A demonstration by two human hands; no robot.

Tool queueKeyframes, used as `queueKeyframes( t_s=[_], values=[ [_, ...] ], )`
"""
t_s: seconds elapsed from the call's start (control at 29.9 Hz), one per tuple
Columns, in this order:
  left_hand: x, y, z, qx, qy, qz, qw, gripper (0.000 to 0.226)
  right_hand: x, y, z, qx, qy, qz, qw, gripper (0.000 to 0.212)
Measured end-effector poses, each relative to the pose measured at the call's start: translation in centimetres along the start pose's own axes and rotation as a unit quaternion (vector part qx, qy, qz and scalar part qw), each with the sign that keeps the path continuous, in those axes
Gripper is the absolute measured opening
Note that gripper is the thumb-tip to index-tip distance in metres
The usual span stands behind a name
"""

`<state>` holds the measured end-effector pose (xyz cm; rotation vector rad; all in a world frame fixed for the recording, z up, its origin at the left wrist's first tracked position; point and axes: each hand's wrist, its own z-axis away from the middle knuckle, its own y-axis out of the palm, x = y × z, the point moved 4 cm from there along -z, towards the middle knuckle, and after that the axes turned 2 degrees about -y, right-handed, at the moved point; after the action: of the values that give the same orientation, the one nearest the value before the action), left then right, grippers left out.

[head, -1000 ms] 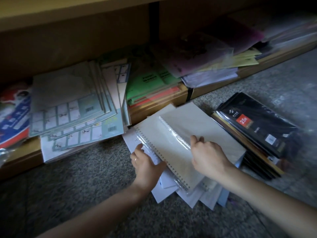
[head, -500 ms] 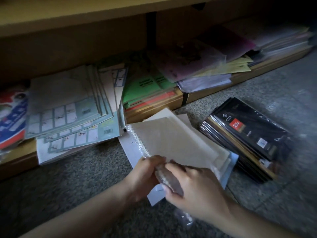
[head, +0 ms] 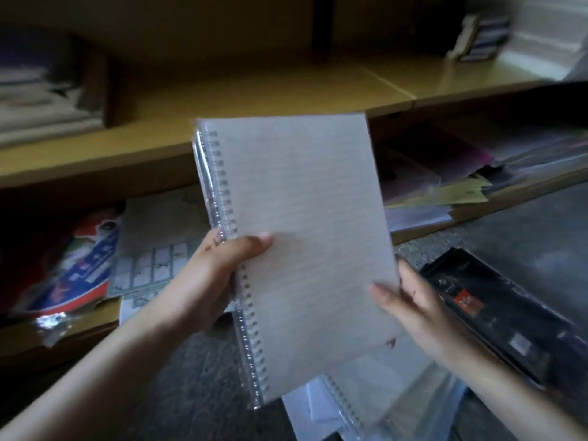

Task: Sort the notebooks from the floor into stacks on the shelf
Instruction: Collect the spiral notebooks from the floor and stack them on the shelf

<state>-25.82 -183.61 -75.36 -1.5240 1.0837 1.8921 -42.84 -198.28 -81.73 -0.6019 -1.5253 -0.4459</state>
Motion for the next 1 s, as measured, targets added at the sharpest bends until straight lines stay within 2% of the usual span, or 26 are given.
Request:
queueKeyframes(
  t_s=[0.03,0.1,0.2,0.27,0.4,0.5,0.54,0.57,0.64,0.74,0.8,0.87,1.0],
  values=[
    [-1.2,-0.3,-0.4,-0.011,0.018,0.006,1.0,0.019,1.3,0.3,-0.8,-0.008,-0.028,-0.013,0.999,0.035],
    [-3.4,-0.9,-1.1,-0.031,0.056,0.012,0.998,0.036,3.7,1.2,-2.6,-0.017,-0.066,-0.049,0.996,0.042],
    [-5.9,-2.0,-1.2,-0.084,0.123,0.012,0.989,0.06,6.9,2.4,-5.8,-0.049,-0.1,-0.112,0.987,0.022],
    [-6.7,-2.7,-0.9,-0.116,0.152,-0.054,0.98,0.072,8.3,3.0,-7.8,-0.071,-0.098,-0.123,0.985,0.013],
    [-7.2,-4.9,-0.5,-0.178,0.163,-0.241,0.94,0.06,10.0,5.1,-11.3,-0.037,-0.055,-0.086,0.994,0.018],
    [-7.9,-6.3,0.1,-0.242,0.181,-0.305,0.903,0.06,11.4,6.6,-12.7,-0.036,-0.03,-0.142,0.989,0.038],
    [-8.2,-6.3,0.3,-0.248,0.184,-0.335,0.89,0.059,11.7,6.9,-12.9,-0.035,-0.038,-0.157,0.986,0.039],
    [-8.3,-6.2,0.5,-0.245,0.18,-0.38,0.874,0.061,11.8,7.0,-13.0,-0.033,-0.052,-0.162,0.985,0.037],
    [-8.2,-6.1,0.7,-0.243,0.17,-0.501,0.813,0.066,11.8,7.4,-12.7,-0.014,-0.095,-0.136,0.986,0.038],
    [-7.9,-6.0,0.6,-0.265,0.179,-0.642,0.697,0.076,11.2,8.2,-11.4,-0.02,-0.192,0.02,0.981,0.042],
    [-7.6,-6.1,0.4,-0.273,0.161,-0.704,0.636,0.084,10.9,8.3,-10.8,-0.057,-0.281,0.114,0.951,0.037],
    [-7.4,-6.1,0.4,-0.272,0.148,-0.735,0.603,0.088,10.7,8.3,-10.7,-0.07,-0.321,0.158,0.931,0.033],
    [-8.2,-5.8,-0.2,-0.274,0.168,-0.79,0.521,0.078,10.5,8.3,-11.2,-0.081,-0.349,0.267,0.894,0.036]
  ],
)
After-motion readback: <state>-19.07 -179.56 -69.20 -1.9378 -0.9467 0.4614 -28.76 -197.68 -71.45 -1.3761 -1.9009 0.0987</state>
